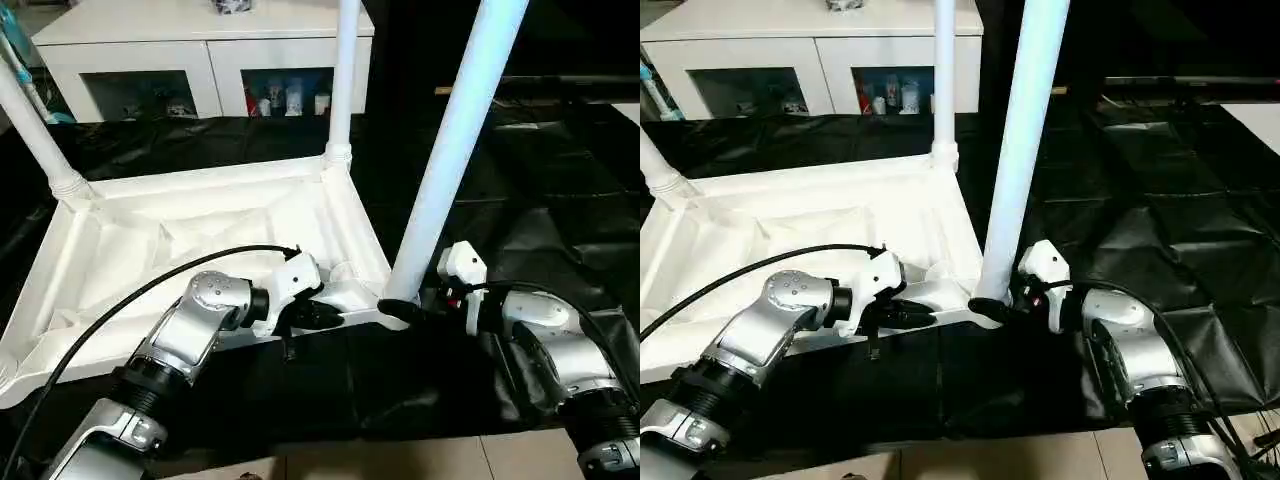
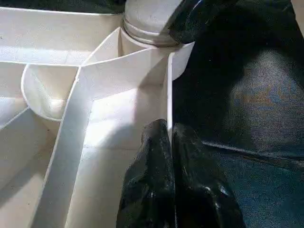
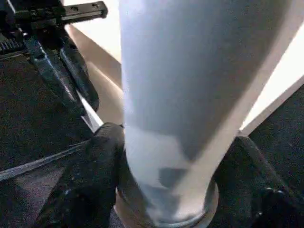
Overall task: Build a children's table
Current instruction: Rotate leg to tighten
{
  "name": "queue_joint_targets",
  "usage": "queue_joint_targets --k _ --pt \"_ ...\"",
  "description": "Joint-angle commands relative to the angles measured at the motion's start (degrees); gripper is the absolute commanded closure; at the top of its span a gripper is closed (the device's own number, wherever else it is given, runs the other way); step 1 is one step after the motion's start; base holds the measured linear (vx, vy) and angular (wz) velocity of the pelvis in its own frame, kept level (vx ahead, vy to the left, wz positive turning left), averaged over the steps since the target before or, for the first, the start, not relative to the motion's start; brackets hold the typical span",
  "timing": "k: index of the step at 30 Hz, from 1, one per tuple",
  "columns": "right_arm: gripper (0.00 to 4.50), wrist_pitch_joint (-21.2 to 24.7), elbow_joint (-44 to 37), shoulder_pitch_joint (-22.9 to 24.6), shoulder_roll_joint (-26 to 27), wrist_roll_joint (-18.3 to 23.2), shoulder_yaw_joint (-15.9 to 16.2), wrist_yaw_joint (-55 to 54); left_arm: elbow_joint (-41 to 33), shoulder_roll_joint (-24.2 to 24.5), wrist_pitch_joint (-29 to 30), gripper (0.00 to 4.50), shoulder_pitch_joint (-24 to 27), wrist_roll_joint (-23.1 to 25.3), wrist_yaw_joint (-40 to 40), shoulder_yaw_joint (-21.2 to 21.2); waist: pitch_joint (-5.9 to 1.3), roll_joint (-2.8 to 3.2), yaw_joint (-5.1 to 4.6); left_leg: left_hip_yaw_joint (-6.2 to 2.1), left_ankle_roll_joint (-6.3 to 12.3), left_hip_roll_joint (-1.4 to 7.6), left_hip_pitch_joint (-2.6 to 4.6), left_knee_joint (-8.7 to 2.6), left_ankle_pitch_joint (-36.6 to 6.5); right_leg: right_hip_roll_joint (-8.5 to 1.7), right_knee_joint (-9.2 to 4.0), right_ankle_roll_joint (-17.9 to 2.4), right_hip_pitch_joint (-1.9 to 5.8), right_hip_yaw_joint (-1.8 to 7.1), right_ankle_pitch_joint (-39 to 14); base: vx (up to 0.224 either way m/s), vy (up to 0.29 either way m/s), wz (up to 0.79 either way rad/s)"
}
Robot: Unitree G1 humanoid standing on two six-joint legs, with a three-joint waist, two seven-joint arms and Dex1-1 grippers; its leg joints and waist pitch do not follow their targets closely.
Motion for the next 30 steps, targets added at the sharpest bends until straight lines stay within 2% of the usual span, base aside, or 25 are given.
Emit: queue_joint_targets --k 1,15,19,20,21,23,24,25,26,27,28,30 --pt "1.99 -0.4 0.8 -0.4 -0.1 -0.5 0.0 0.1 -0.9 -0.2 0.3 4.5 0.7 -0.5 -0.6 -0.8 -3.66 -0.92 0.1 -0.31 8.48 2.31 0.78 -3.25 -4.8 -2.47 -2.96 -18.1 3.13 1.54 2.8 0.0 0.0 0.0" --pt "2.15 -0.6 1.1 0.4 1.1 -0.9 0.5 -0.7 -1.0 0.1 0.5 4.5 1.1 -0.3 -0.5 -1.0 -3.82 -0.89 0.11 -0.35 8.81 2.24 0.68 -3.05 -4.0 -2.44 -2.71 -18.3 3.21 1.47 3.8 0.0 0.0 0.0" --pt "2.18 1.4 2.3 0.3 4.3 -1.2 -0.1 -5.7 1.9 -1.5 1.2 4.5 -0.1 0.8 3.9 0.0 -3.68 -0.82 -0.2 -0.37 8.14 2.17 0.69 -3.19 -5.2 -2.44 -2.93 -18.3 3.11 1.45 2.1 0.0 0.0 0.0" --pt "2.24 2.3 3.0 0.1 5.5 -1.9 -0.2 -8.4 3.4 -2.3 1.3 4.5 -0.8 1.3 5.9 0.5 -3.42 -0.88 -0.47 -0.39 6.73 2.21 0.9 -3.54 -7.5 -2.32 -3.4 -17.6 3.0 1.43 -1.4 0.0 0.0 0.0" --pt "2.32 3.4 4.2 -0.4 7.0 -3.0 -0.4 -12.3 5.5 -3.3 1.6 4.5 -1.8 1.9 8.6 1.2 -3.32 -0.84 -0.58 -0.41 6.11 2.22 0.9 -3.65 -8.4 -2.36 -3.5 -17.3 2.95 1.48 -2.8 0.0 0.0 0.0" --pt "2.37 4.6 6.4 -1.4 9.6 -4.6 -1.0 -19.3 8.6 -5.1 2.3 4.5 -3.5 2.4 13.1 2.5 -3.07 -0.85 -0.91 -0.54 2.75 2.01 1.16 -4.22 -12.9 -2.42 -4.25 -15.4 2.82 1.37 -10.3 0.0 0.0 0.0" --pt "2.41 5.9 7.2 -2.0 11.1 -4.8 -1.6 -22.8 10.2 -6.1 2.8 4.5 -4.4 2.6 15.5 3.2 -2.97 -0.95 -1.17 -0.53 2.2 1.98 1.12 -4.32 -14.0 -2.42 -4.41 -14.8 2.74 1.46 -12.1 -0.057 0.011 -0.02" --pt "2.42 8.3 8.6 -3.1 14.6 -4.5 -3.4 -29.9 13.3 -8.5 4.3 4.5 -6.5 3.0 21.4 4.7 -2.91 -0.94 -1.19 -0.65 1.67 2.0 1.16 -4.46 -14.9 -2.5 -4.55 -14.2 2.72 1.41 -13.8 -0.055 0.013 -0.01" --pt "2.43 9.7 9.2 -3.7 16.3 -4.3 -4.4 -33.8 14.9 -9.6 4.9 4.5 -7.5 3.2 24.3 5.4 -2.71 -0.71 -1.4 -0.65 0.5 1.97 1.52 -4.67 -17.3 -2.45 -4.95 -13.1 2.14 1.53 -17.2 -0.055 0.013 -0.01" --pt "2.45 9.8 9.3 -3.8 16.4 -4.4 -4.6 -34.3 15.1 -9.7 4.9 4.5 -7.6 3.2 24.5 5.5 -2.58 -0.74 -1.51 -0.74 -0.08 1.98 1.65 -4.81 -18.6 -2.42 -5.17 -12.5 2.0 1.52 -18.8 -0.052 0.016 -0.01" --pt "2.47 12.2 11.1 -5.1 19.6 -4.5 -6.8 -42.9 18.0 -12.0 5.5 4.5 -9.4 3.4 29.0 6.2 -2.43 -0.81 -1.54 -0.96 -1.06 1.84 1.87 -5.03 -21.1 -2.55 -5.65 -10.8 1.87 1.46 -22.6 0.0 0.0 0.0" --pt "2.49 12.8 11.8 -5.6 20.8 -4.8 -7.3 -46.0 19.4 -13.0 5.3 4.5 -10.2 3.4 30.7 6.5 -2.05 -0.81 -1.84 -1.17 -1.89 1.64 2.23 -5.17 -24.9 -2.51 -6.42 -8.9 1.44 1.32 -27.5 0.0 0.0 0.0"
